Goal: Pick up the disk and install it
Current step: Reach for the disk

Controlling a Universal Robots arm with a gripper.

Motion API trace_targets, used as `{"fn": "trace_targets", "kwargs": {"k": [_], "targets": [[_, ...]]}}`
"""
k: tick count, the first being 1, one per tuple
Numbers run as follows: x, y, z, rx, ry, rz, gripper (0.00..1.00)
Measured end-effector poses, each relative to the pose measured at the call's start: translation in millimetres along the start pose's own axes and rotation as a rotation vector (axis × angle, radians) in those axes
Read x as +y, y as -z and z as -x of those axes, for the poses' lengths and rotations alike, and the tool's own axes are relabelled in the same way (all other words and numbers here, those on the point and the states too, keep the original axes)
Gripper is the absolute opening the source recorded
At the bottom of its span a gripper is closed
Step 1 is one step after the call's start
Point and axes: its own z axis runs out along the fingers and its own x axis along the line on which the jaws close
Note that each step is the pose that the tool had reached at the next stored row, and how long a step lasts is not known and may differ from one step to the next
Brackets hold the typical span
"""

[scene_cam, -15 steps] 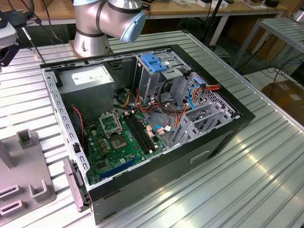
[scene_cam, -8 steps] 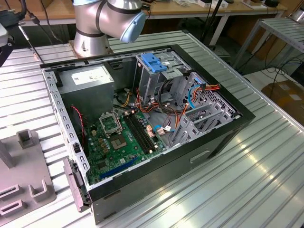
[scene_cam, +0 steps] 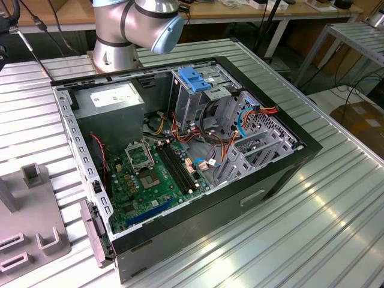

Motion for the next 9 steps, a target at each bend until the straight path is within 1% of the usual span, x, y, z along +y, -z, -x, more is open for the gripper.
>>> {"fn": "trace_targets", "kwargs": {"k": [6, 8, 9], "targets": [[0.0, 0.0, -0.5, 0.0, 0.0, 0.0, 0.1], [-0.1, -0.1, -2.2, 0.0001, 0.0, 0.0, 0.1], [-0.3, -0.2, -4.3, 0.0, 0.0, 0.0, 0.1]]}}
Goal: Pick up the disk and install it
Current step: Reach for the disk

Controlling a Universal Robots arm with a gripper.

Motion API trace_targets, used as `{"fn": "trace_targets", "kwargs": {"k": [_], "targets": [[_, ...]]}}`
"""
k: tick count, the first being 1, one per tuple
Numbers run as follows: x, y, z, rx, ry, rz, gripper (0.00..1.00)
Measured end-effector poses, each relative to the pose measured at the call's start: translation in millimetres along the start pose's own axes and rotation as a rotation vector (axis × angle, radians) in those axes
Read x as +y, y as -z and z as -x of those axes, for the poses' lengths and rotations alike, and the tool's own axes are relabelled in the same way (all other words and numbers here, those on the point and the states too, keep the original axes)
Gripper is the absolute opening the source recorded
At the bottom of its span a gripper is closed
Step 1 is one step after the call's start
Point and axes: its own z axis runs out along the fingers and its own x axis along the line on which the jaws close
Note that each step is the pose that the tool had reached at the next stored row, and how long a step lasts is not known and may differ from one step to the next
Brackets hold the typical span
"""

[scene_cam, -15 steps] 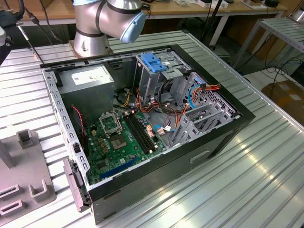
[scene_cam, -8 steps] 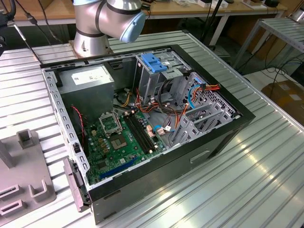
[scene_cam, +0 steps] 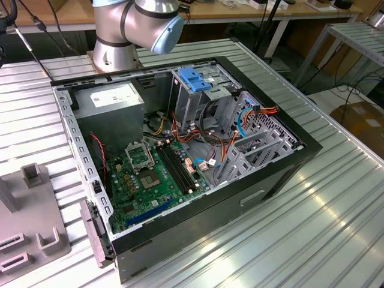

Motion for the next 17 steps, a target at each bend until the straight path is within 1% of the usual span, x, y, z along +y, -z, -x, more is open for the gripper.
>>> {"fn": "trace_targets", "kwargs": {"k": [5, 6, 11, 13, 17], "targets": [[-0.6, -0.3, -9.0, 0.0001, 0.0, -0.0001, 0.1], [-0.8, -0.5, -13.1, 0.0, 0.0, 0.0, 0.1], [-1.5, -1.0, -23.4, 0.0, 0.0, 0.0, 0.1], [-1.9, -1.1, -29.2, 0.0001, 0.0, -0.0001, 0.1], [-2.4, -1.5, -37.6, 0.0001, 0.0, 0.0, 0.1]]}}
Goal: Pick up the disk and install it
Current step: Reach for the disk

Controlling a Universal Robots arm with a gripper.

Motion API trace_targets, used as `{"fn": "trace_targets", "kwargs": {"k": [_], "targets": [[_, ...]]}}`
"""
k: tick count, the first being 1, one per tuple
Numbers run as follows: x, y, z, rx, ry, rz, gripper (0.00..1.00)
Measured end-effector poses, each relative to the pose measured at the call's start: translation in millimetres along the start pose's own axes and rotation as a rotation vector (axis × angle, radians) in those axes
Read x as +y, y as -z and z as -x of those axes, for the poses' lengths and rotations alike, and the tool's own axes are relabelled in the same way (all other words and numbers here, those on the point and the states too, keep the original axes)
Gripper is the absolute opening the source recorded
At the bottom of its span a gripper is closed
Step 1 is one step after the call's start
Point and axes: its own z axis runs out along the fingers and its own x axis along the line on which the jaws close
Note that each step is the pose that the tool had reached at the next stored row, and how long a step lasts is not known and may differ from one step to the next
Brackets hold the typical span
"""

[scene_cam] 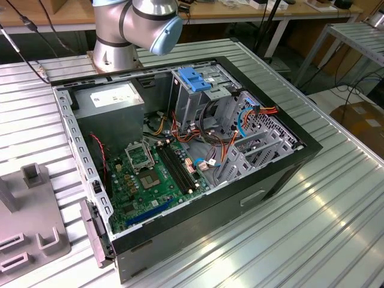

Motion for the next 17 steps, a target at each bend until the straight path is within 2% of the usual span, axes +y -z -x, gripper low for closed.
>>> {"fn": "trace_targets", "kwargs": {"k": [17], "targets": [[-3.0, -2.0, -46.3, 0.0001, 0.0, -0.0001, 0.1]]}}
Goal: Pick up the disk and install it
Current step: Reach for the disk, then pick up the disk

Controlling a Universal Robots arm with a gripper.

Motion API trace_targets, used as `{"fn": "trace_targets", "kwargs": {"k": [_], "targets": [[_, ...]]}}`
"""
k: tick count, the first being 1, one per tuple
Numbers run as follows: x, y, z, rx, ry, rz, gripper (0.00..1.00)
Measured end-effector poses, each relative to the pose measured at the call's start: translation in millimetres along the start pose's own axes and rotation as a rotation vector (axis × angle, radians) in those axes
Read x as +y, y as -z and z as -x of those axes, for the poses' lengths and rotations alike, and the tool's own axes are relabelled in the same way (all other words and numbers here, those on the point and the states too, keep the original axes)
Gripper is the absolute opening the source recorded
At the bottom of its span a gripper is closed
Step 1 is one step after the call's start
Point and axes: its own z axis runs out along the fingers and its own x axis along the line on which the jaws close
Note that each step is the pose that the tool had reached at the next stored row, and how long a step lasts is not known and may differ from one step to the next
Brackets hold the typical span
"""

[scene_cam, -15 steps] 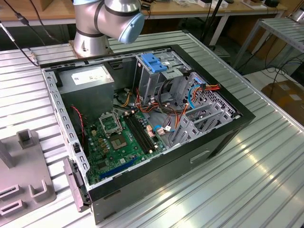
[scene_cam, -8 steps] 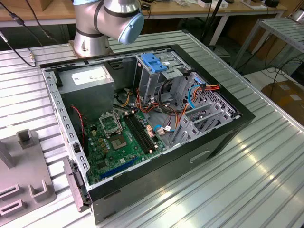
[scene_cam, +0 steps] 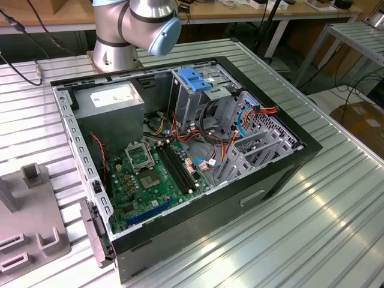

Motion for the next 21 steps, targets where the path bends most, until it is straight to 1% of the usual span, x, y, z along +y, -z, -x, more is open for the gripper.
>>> {"fn": "trace_targets", "kwargs": {"k": [5, 14, 16, 21], "targets": [[-0.7, -0.6, -11.2, 0.0, 0.0, 0.0, 0.1], [-1.7, -1.5, -26.8, -0.0001, 0.0, 0.0, 0.1], [-1.9, -1.5, -28.0, -0.0001, 0.0, 0.0, 0.1], [-1.8, -1.5, -28.0, 0.0, 0.003, -0.0001, 0.1]]}}
